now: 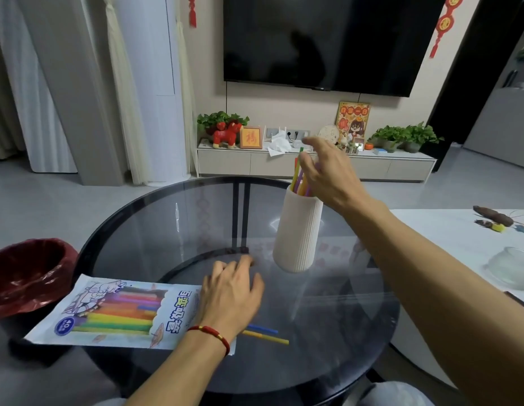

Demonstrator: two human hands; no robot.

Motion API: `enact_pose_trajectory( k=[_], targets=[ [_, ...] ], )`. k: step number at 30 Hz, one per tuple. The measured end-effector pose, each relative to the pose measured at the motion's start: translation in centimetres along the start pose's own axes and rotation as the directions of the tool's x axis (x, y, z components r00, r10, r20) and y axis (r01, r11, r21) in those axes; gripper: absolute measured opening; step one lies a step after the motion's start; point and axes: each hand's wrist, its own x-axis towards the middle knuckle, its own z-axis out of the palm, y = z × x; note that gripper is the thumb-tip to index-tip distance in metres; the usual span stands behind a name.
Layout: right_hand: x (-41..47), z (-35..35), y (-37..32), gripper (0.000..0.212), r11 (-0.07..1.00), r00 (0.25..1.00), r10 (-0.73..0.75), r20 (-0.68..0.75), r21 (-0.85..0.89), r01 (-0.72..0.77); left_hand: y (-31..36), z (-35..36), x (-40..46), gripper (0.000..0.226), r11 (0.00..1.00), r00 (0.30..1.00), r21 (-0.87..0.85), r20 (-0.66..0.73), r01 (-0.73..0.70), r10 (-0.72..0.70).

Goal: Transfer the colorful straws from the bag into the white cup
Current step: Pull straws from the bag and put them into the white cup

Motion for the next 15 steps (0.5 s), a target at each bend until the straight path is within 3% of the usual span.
enact_pose_trajectory(
  k=[2,6,8,12,13,15],
  targets=[
    [0.0,0.2,0.2,0.05,0.998,0.998,-0.058,-0.026,-0.039,0.057,-0.4,-0.3,-0.1,0.033,1.0,1.0,-0.007,0.013,-0.025,0.025],
    [0.0,0.3,0.6,0.051,0.992,0.994,-0.07,0.086,-0.096,0.078,-1.7,-1.4,0.0,0.036,0.995,0.994,-0.028,0.054,-0.093,0.095],
    [0.1,-0.2,0.5,0.051,0.991,0.995,-0.097,0.038,-0.09,0.1,-2.6,-2.4,0.1,0.046,0.992,0.983,-0.028,0.136,-0.122,0.125],
    [-2.1,-0.3,-0.6,0.032,0.958,0.932,-0.288,-0.22,-0.064,0.281,-5.5,-4.0,-0.4,0.11,0.955,0.873,0.204,0.479,-0.216,0.095],
    [-3.6,0.3,-0.8,0.028,0.95,0.928,-0.311,-0.205,-0.041,0.309,-6.3,-4.1,-0.6,0.124,0.938,0.827,0.263,0.561,-0.225,0.042],
    [-7.1,2.2,-1.1,0.026,0.955,0.956,-0.294,-0.016,0.024,0.295,-7.2,-4.0,-1.0,0.141,0.912,0.724,0.328,0.688,-0.246,-0.052]
  ],
)
